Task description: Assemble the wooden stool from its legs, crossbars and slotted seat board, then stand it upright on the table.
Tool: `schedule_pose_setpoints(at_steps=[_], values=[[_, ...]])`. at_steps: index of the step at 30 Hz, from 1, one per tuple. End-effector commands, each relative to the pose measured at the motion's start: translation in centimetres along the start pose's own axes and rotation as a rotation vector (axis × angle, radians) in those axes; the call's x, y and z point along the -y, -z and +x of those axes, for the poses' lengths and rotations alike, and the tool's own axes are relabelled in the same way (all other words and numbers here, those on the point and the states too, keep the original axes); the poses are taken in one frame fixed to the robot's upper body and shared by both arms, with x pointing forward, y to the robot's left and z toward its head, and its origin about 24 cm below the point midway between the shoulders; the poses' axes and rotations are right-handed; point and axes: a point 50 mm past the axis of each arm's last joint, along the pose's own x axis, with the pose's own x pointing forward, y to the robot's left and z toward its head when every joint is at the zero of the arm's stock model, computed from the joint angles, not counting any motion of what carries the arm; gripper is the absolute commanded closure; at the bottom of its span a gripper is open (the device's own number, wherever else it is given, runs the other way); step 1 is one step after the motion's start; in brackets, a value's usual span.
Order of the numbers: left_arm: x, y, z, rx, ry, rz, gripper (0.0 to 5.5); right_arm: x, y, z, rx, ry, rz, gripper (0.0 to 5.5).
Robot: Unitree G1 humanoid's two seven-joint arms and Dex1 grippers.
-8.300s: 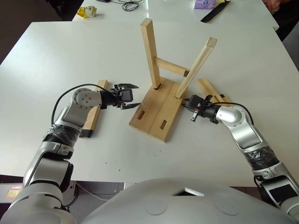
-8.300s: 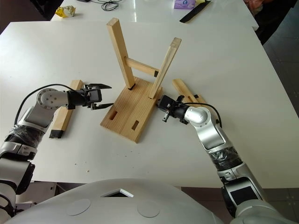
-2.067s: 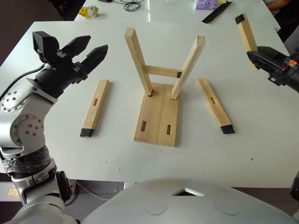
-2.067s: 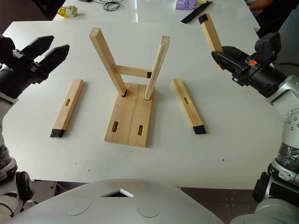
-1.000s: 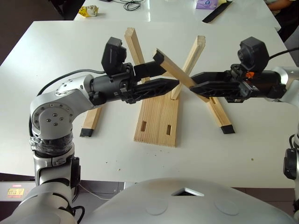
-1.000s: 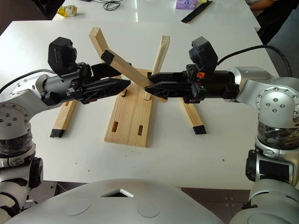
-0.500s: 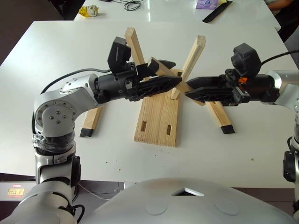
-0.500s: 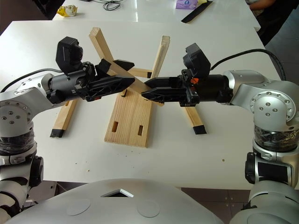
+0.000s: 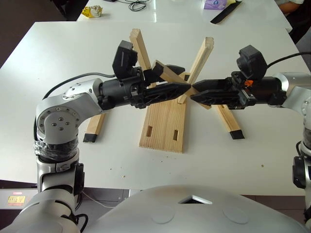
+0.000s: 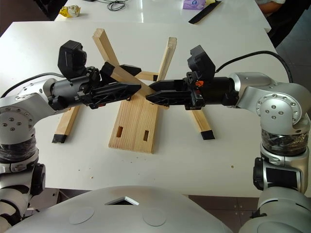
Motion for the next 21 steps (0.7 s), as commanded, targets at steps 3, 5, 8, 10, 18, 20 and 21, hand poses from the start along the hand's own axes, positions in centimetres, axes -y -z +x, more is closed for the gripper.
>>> schedule_pose_setpoints(at_steps=[3,5,8,10,18,20,21], values=[[0.3,-0.1,-0.2,0.007,0.033,-0.010,3.22,0.0,-0.5,0.0,-0.003,0.002,-0.030,4.18],[0.5,0.0,-0.3,0.004,0.050,-0.014,3.54,0.0,-0.5,-0.1,-0.002,0.003,-0.030,4.18],[0.7,-0.2,-0.5,0.007,0.069,-0.016,4.02,-0.1,-0.6,-0.1,0.000,0.000,-0.029,4.18],[0.7,-0.4,-0.5,0.014,0.071,-0.015,4.16,-0.1,-0.6,-0.2,0.001,-0.003,-0.028,4.18],[0.3,-1.3,-0.6,0.048,0.060,-0.006,4.16,-0.2,-0.4,-0.1,0.005,-0.013,-0.017,4.18],[0.1,-1.5,-0.5,0.059,0.056,-0.003,4.16,-0.2,-0.2,0.1,0.005,-0.015,-0.016,4.18],[0.0,-1.7,-0.5,0.063,0.053,-0.002,4.16,-0.2,-0.1,0.2,0.005,-0.015,-0.016,4.18]])
